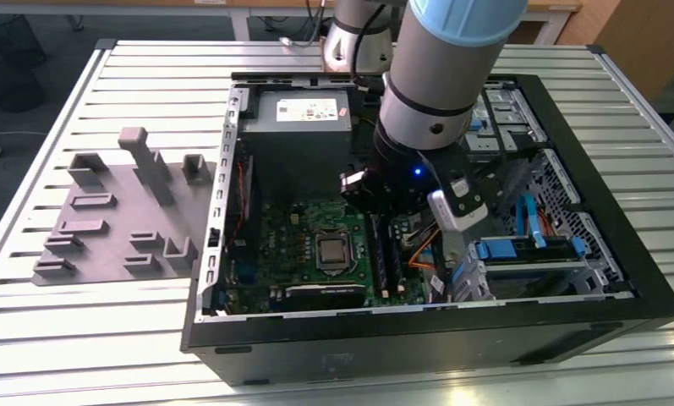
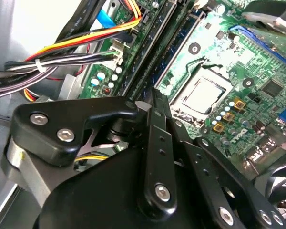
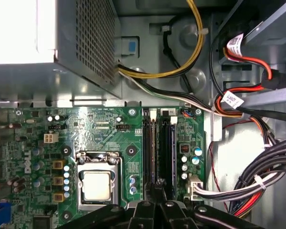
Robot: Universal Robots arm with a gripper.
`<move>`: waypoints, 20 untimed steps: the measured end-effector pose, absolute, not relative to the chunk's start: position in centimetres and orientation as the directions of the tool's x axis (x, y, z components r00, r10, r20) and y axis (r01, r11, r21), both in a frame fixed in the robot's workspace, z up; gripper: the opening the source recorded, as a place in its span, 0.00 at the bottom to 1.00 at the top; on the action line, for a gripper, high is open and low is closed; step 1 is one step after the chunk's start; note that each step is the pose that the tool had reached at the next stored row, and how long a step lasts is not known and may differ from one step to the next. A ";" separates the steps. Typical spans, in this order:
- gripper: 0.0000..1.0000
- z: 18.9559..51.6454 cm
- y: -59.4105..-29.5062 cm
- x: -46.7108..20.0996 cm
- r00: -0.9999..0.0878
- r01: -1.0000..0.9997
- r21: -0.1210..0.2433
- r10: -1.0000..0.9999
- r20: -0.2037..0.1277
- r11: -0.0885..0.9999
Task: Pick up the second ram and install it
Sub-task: 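Press down the second ram until it locks into place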
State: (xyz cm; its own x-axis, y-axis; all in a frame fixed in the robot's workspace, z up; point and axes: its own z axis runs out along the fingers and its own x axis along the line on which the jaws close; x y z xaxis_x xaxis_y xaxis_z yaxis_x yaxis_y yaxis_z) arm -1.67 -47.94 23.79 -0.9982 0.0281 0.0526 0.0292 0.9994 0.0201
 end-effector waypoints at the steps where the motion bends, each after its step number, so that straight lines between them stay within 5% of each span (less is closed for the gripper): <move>1: 0.11 23.8 -47.9 -1.7 -0.998 0.029 0.020 0.028 0.053 0.999; 20: 0.11 21.9 -48.0 -1.7 -0.998 0.029 0.019 0.028 0.053 0.999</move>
State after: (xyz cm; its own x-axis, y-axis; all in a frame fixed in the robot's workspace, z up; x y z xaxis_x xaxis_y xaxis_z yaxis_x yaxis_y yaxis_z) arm -1.67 -47.96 21.92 -0.9982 0.0283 0.0528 0.0293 0.9994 0.0191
